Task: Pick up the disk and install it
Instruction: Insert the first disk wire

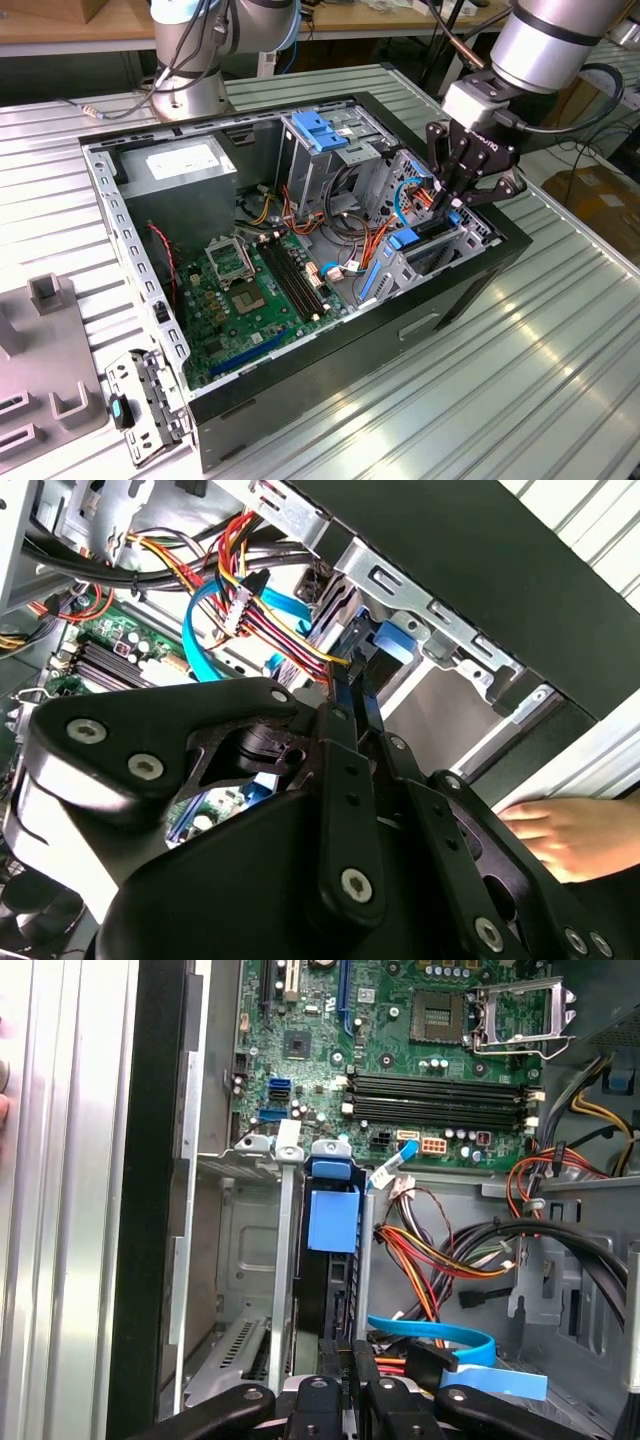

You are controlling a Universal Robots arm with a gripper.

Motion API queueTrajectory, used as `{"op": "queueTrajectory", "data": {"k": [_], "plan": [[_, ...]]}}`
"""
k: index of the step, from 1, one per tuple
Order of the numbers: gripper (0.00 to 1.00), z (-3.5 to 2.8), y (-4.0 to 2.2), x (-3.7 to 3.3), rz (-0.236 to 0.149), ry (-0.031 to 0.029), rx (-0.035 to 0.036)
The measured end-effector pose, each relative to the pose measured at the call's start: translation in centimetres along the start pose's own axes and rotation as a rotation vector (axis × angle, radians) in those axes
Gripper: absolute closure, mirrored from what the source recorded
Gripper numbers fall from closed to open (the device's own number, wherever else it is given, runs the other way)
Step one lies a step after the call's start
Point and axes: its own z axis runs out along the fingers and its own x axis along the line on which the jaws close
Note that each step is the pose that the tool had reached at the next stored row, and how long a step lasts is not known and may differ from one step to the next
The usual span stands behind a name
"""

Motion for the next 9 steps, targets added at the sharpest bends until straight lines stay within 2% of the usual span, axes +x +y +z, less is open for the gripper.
{"op": "queueTrajectory", "data": {"k": [6,9], "plan": [[0.84,0.25,0.06,-0.01,0.038,0.0001,-0.0009],[0.84,0.33,0.08,-0.01,0.042,0.0001,-0.0006]]}}
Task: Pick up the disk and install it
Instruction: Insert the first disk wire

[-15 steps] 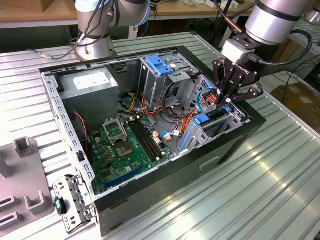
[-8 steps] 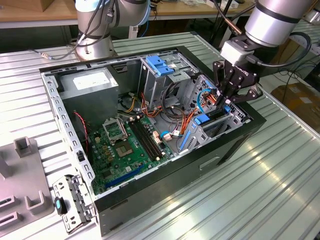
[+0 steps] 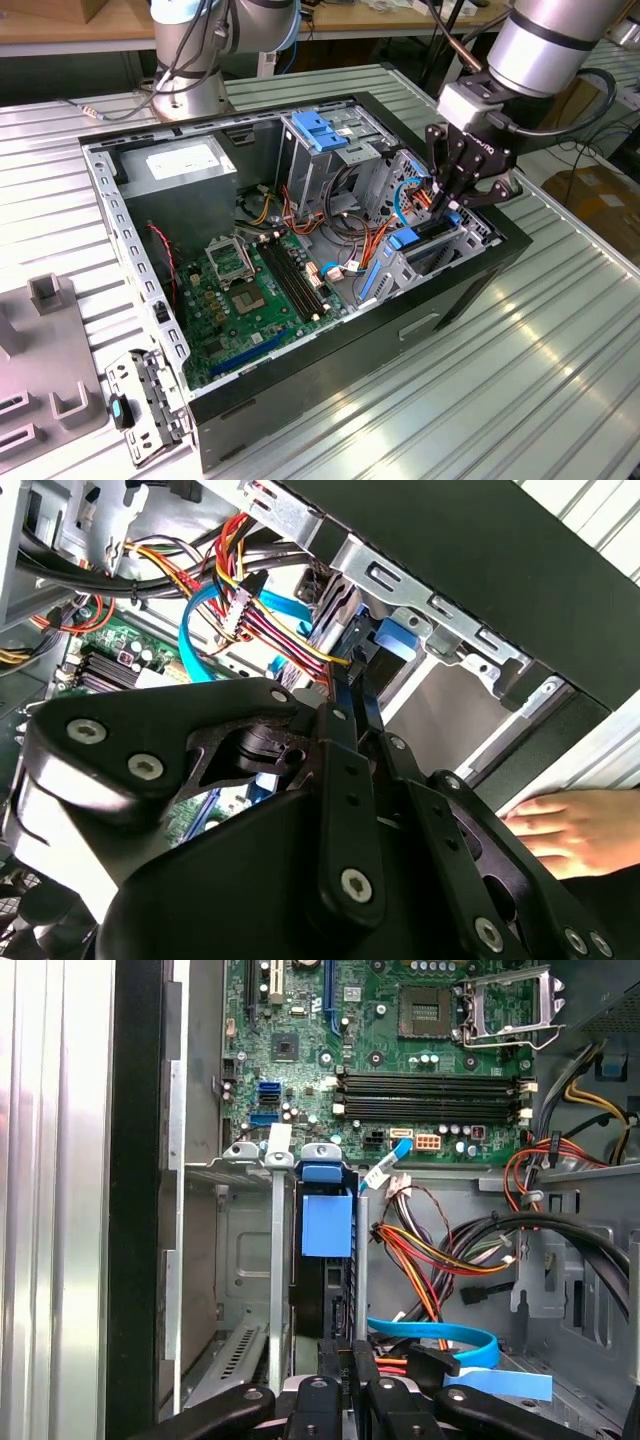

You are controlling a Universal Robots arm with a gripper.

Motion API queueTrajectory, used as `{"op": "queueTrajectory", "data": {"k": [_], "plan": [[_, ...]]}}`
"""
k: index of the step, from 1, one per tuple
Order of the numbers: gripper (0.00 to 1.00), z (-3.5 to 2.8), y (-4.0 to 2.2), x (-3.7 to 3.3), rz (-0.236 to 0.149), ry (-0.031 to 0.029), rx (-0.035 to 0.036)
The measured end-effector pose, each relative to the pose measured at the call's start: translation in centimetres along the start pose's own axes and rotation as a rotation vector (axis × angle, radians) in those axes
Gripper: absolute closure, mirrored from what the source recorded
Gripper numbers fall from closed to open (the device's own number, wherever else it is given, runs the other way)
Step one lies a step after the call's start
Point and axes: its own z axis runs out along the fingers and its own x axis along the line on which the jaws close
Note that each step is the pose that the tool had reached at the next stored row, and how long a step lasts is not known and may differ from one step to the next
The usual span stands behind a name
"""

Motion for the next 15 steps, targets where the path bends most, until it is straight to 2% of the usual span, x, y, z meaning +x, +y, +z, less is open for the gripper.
{"op": "queueTrajectory", "data": {"k": [15], "plan": [[0.84,0.34,0.11,0.08,0.002,0.0003,0.0019]]}}
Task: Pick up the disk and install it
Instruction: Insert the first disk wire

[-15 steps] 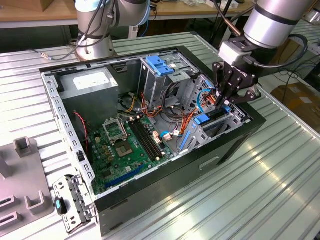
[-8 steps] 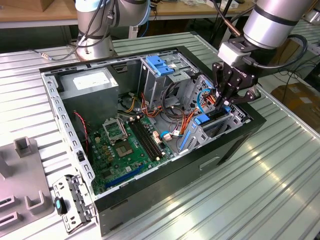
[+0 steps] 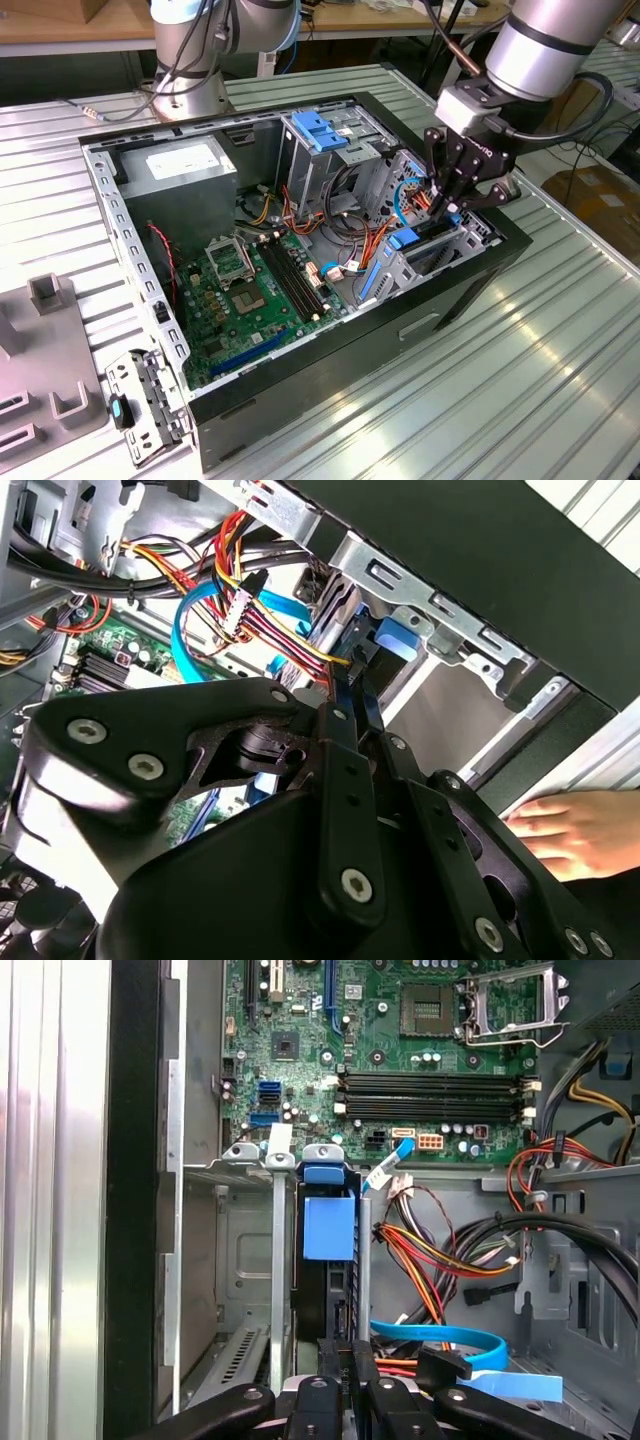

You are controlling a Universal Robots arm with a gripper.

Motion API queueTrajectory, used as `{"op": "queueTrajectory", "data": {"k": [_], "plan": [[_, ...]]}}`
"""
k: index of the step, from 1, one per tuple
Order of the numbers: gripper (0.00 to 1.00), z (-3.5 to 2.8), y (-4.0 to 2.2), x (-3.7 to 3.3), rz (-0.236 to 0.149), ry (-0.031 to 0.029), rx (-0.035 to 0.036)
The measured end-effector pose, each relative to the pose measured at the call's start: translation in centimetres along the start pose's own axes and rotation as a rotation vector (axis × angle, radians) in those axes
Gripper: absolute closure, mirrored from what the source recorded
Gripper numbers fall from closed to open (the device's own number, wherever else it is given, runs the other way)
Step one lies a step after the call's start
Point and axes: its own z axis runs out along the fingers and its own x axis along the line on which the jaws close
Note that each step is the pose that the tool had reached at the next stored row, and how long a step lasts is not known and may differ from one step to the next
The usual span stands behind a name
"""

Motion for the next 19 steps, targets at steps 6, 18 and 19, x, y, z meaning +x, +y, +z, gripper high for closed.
{"op": "queueTrajectory", "data": {"k": [6,18,19], "plan": [[0.84,0.30,0.05,0.00,0.000,-0.0001,0.0008],[0.76,0.29,0.05,0.03,0.000,0.0000,0.0009],[0.76,0.07,0.05,0.03,0.000,-0.0002,0.0009]]}}
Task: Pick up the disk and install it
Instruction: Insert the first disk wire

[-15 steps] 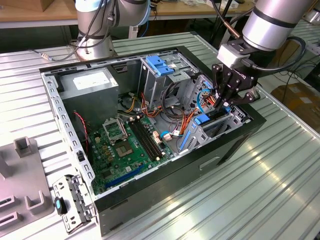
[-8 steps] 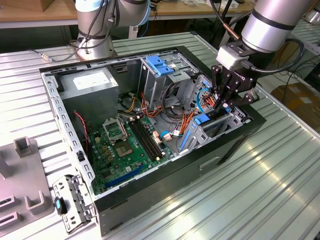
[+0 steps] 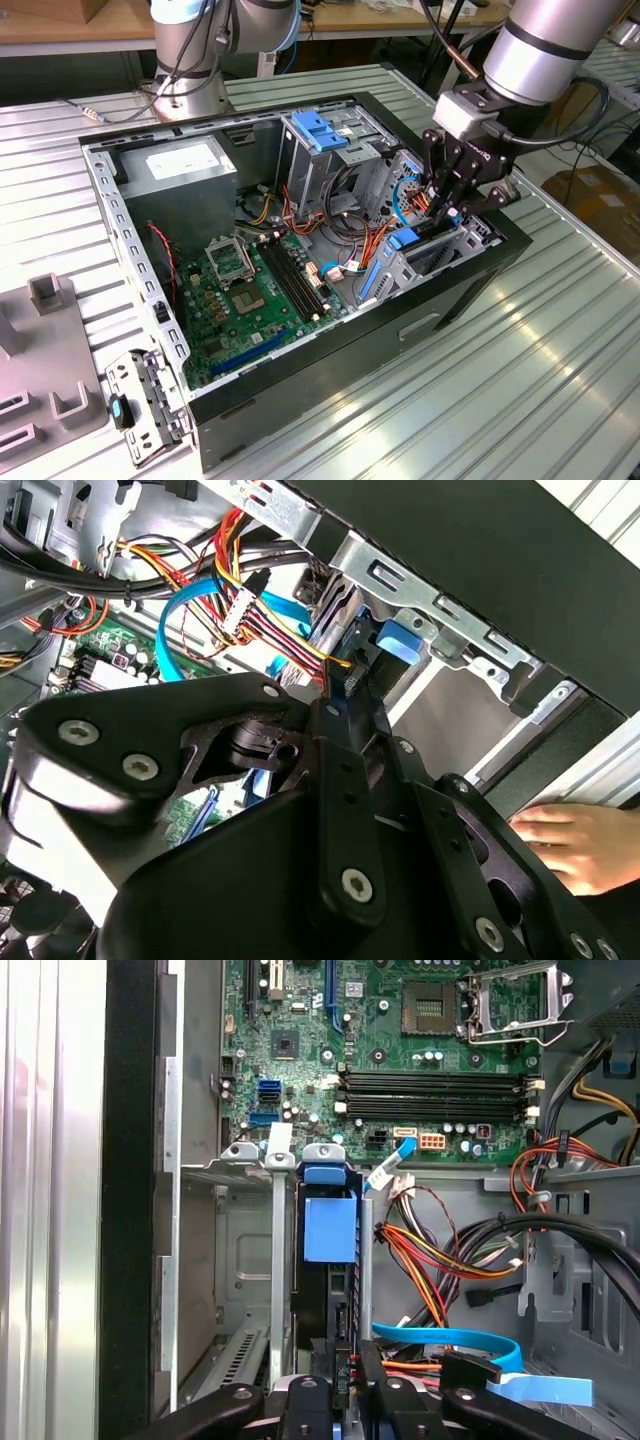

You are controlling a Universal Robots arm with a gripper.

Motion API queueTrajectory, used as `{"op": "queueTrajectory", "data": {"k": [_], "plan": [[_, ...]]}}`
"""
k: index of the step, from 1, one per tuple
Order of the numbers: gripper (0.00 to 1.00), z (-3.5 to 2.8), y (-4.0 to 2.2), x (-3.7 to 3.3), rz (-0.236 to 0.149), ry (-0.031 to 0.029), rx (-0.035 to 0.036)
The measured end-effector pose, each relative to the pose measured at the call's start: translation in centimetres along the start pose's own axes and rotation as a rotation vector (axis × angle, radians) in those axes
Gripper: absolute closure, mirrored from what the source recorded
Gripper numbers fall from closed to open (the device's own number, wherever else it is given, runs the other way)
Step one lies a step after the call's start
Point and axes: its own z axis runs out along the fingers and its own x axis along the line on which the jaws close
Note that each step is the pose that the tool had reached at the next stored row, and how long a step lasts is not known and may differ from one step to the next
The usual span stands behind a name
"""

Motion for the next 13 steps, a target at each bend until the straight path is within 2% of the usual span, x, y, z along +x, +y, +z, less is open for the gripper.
{"op": "queueTrajectory", "data": {"k": [2,3,7,9,13], "plan": [[0.76,-0.68,0.01,0.01,0.000,0.0001,0.0000],[0.76,-0.83,0.02,0.02,0.000,0.0003,0.0000],[0.77,-0.85,0.07,0.02,0.000,0.0002,0.0000],[0.89,-0.84,0.09,0.02,0.000,0.0002,0.0000],[0.89,-0.85,0.14,0.02,0.000,0.0003,0.0000]]}}
